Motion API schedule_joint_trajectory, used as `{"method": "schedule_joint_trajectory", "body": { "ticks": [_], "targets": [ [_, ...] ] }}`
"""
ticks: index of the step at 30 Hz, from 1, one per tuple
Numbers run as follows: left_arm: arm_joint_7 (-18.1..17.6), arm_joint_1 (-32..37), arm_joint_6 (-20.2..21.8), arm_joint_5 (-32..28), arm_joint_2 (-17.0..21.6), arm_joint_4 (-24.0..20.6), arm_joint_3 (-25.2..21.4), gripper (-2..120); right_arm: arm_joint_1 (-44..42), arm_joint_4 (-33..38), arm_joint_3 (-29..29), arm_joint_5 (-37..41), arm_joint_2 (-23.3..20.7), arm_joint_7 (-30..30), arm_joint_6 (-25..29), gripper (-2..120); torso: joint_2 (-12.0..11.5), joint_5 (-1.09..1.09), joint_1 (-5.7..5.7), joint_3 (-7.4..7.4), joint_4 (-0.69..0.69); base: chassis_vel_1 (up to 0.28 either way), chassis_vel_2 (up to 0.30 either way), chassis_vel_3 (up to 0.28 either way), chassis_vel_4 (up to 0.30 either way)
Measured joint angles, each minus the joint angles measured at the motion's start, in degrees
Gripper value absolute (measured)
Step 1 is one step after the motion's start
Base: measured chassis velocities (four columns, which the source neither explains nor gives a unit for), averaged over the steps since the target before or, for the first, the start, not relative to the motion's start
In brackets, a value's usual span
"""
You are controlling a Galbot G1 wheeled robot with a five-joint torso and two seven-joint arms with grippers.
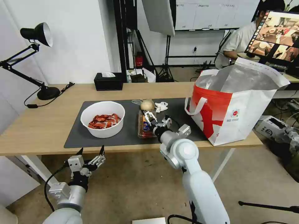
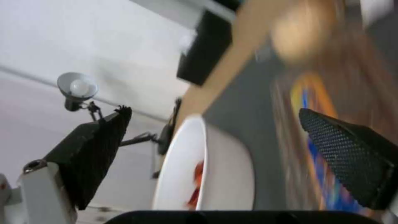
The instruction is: Pick up the trash from the table and place it into the takeout bag.
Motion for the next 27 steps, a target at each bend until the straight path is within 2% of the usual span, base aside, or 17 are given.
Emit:
{"method": "schedule_joint_trajectory", "body": {
  "ticks": [1, 2, 3, 4, 6, 7, 10, 11, 12, 13, 14, 15, 18, 22, 24, 27],
  "targets": [
    [-0.02, 0.02, 0.0, -0.08, 0.05, -0.09, -0.13, 100, 1.38, -0.88, -0.74, -3.59, -1.86, -1.93, -0.84, 99, 0.0, 0.01, 0.0, 0.0, -0.01, 0.0, 0.0, 0.0, 0.0],
    [-0.02, 0.1, 0.01, -0.22, 0.16, -0.23, -0.35, 100, 4.16, -3.03, -2.27, -11.29, -5.83, -7.86, -2.75, 96, 0.0, 0.01, 0.0, 0.0, 0.0, 0.0, 0.0, 0.0, 0.0],
    [-0.02, 0.1, 0.01, -0.22, 0.16, -0.23, -0.35, 100, 4.16, -3.03, -2.27, -11.29, -5.83, -7.86, -2.75, 96, 0.0, 0.01, 0.0, 0.0, 0.0, 0.0, 0.0, 0.0, 0.0],
    [-0.02, 0.21, 0.01, -0.33, 0.23, -0.42, -0.55, 100, 7.3, -5.65, -3.97, -20.11, -10.05, -15.11, -5.15, 90, 0.0, 0.01, 0.0, 0.0, -0.01, 0.0, 0.0, 0.0, 0.0],
    [0.3, 0.31, 0.02, -0.51, 0.48, -0.69, -0.7, 100, 11.66, -9.6, -6.65, -29.36, -15.54, -25.9, -7.95, 82, 0.0, 0.02, 0.01, 0.01, -0.01, 0.0, 0.0, 0.0, 0.0],
    [0.3, 0.31, 0.02, -0.51, 0.48, -0.69, -0.7, 100, 11.66, -9.6, -6.65, -29.36, -15.54, -25.9, -7.95, 82, 0.0, 0.02, 0.01, 0.01, -0.01, 0.0, 0.0, 0.0, 0.0],
    [1.96, 0.04, -0.05, -1.39, 1.36, -0.87, -0.67, 100, 16.48, -13.63, -9.59, -33.62, -20.06, -38.07, -9.86, 69, 0.0, 0.0, 0.0, 0.0, -0.02, 0.0, 0.0, 0.0, 0.0],
    [1.96, 0.04, -0.05, -1.39, 1.36, -0.87, -0.67, 100, 16.48, -13.63, -9.59, -33.62, -20.06, -38.07, -9.86, 69, 0.0, 0.0, 0.0, 0.0, -0.02, 0.0, 0.0, 0.0, 0.0],
    [3.23, -0.24, -0.07, -3.23, 2.21, -1.09, -0.42, 100, 19.03, -16.45, -11.84, -34.55, -21.31, -43.58, -8.6, 61, 0.0, 0.0, 0.0, 0.0, -0.02, 0.0, 0.0, 0.0, 0.0],
    [4.19, -0.45, -0.07, -4.77, 2.86, -1.36, -0.14, 100, 20.46, -18.51, -13.39, -34.8, -21.55, -46.7, -6.31, 57, 0.0, 0.0, 0.0, 0.0, -0.02, 0.0, 0.0, 0.0, 0.0],
    [4.84, -0.57, -0.05, -5.8, 3.36, -1.52, 0.07, 100, 21.31, -19.81, -14.28, -35.12, -21.55, -48.51, -5.12, 52, 0.0, 0.0, 0.01, 0.0, -0.01, 0.0, 0.0, 0.0, 0.0],
    [4.84, -0.57, -0.05, -5.8, 3.36, -1.52, 0.07, 100, 21.31, -19.81, -14.28, -35.12, -21.55, -48.51, -5.12, 52, 0.0, 0.0, 0.01, 0.0, -0.01, 0.0, 0.0, 0.0, 0.0],
    [6.96, -1.49, 0.52, -8.38, 5.96, -1.7, 0.97, 100, 23.96, -25.64, -17.84, -37.25, -20.37, -53.13, 0.53, 37, 0.0, 0.0, 0.0, 0.01, -0.01, 0.0, 0.0, 0.0, 0.0],
    [7.76, -1.94, 0.87, -9.92, 7.65, -1.65, 1.33, 100, 24.45, -27.42, -19.28, -38.26, -19.43, -53.26, 1.42, 28, 0.0, 0.0, 0.0, 0.01, -0.01, 0.0, 0.0, 0.0, 0.0],
    [8.26, -2.65, 1.09, -12.07, 9.84, -1.18, 1.54, 100, 24.69, -28.95, -20.78, -40.37, -18.53, -51.96, 1.85, 18, 0.0, -0.01, 0.0, 0.0, -0.01, 0.0, 0.0, 0.0, 0.0],
    [8.55, -3.54, 1.2, -13.56, 11.73, -0.81, 1.61, 100, 24.86, -29.91, -21.52, -41.64, -18.0, -51.23, 1.95, 9, 0.0, -0.02, 0.0, 0.01, 0.0, 0.0, 0.0, 0.0, 0.0]
  ]
}}
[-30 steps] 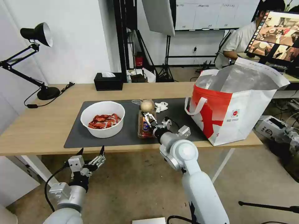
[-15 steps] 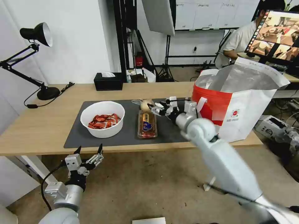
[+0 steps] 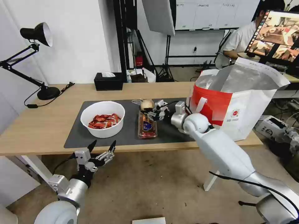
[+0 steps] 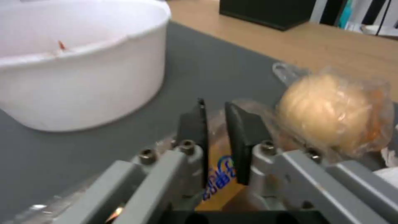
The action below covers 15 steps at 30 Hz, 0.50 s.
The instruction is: Pick up the trash from the table and place it into the takeout bag.
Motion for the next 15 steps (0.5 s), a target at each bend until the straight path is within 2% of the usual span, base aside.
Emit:
{"method": "schedule_joint_trajectory", "body": {
  "ticks": [2, 11, 15],
  "targets": [
    [0.11, -1.36, 0.54, -2.93, 2.5, 0.41, 0.4, 100, 0.29, -1.21, -0.57, -0.65, 0.81, 1.44, 0.06, 0, 0.0, 0.0, 0.0, 0.0, 0.0, 0.0, 0.0, 0.0, 0.0],
    [0.14, -4.59, 3.12, -10.26, 6.64, 1.3, 2.12, 100, 1.57, -4.5, -1.36, -0.68, 2.67, 3.88, 0.15, 0, 0.0, 0.0, 0.0, 0.0, -0.01, 0.0, 0.0, 0.0, 0.0],
    [-0.7, -6.28, 6.75, -17.74, 9.48, 0.15, 2.88, 100, 2.79, -6.07, -2.22, -0.69, 3.77, 4.39, 0.14, 0, 0.0, 0.01, 0.0, -0.01, 0.0, 0.0, 0.0, 0.0, 0.0]
  ]
}}
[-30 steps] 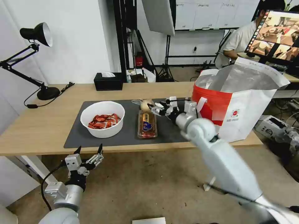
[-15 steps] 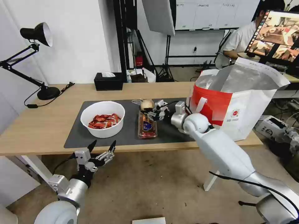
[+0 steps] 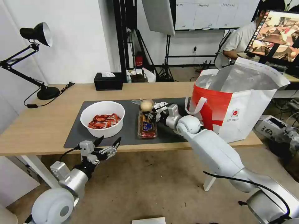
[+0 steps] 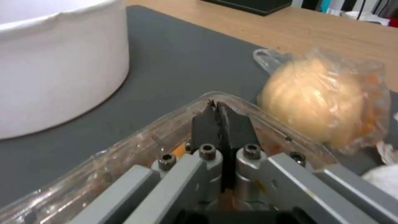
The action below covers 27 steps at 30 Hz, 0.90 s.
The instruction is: Pick up the trash from the table and place it into the takeout bag.
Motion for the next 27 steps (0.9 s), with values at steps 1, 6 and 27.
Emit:
{"method": "schedule_joint_trajectory", "body": {
  "ticks": [1, 6, 27],
  "targets": [
    [-0.46, -0.76, 1.16, -2.71, 0.77, -0.32, 0.25, 100, 0.31, -0.21, -0.31, 0.0, 0.12, 0.09, -0.04, 0, 0.0, 0.0, 0.0, 0.0, 0.0, 0.0, 0.0, 0.0, 0.0],
    [-1.93, -3.68, 4.04, -10.43, 3.04, -0.88, 1.15, 100, 0.91, -0.34, -0.9, 0.1, 0.14, 0.19, -0.16, 0, 0.0, 0.0, 0.0, 0.0, -0.01, 0.0, 0.0, 0.0, 0.0],
    [-6.59, -13.88, 7.49, -23.77, 4.88, 5.23, 8.36, 100, 0.15, 1.8, -1.33, 0.41, -1.29, 0.38, -0.53, 0, 0.0, 0.0, 0.0, 0.0, -0.01, 0.0, 0.0, 0.0, 0.0]
  ]
}}
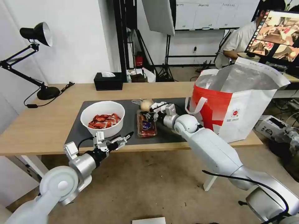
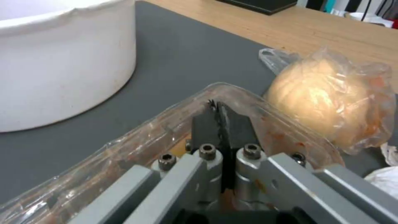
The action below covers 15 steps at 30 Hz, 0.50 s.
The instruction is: Pick up the trash from the table and place it into the takeout bag.
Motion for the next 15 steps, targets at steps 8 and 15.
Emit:
{"method": "schedule_joint_trajectory", "body": {
  "ticks": [8, 15],
  "targets": [
    [-0.18, -3.86, -0.06, -1.82, -0.01, 3.13, 2.59, 100, -0.24, 1.02, 0.04, 0.08, -0.5, 0.15, -0.65, 0, 0.0, 0.01, 0.0, 0.0, 0.0, 0.0, 0.0, 0.0, 0.0],
    [-1.65, -9.16, -0.16, -3.12, -0.66, 6.35, 7.12, 100, -0.44, 1.23, 0.18, 0.1, -1.03, 1.0, -0.98, 0, 0.0, 0.01, 0.0, 0.0, 0.0, 0.0, 0.0, 0.0, 0.0]
  ]
}}
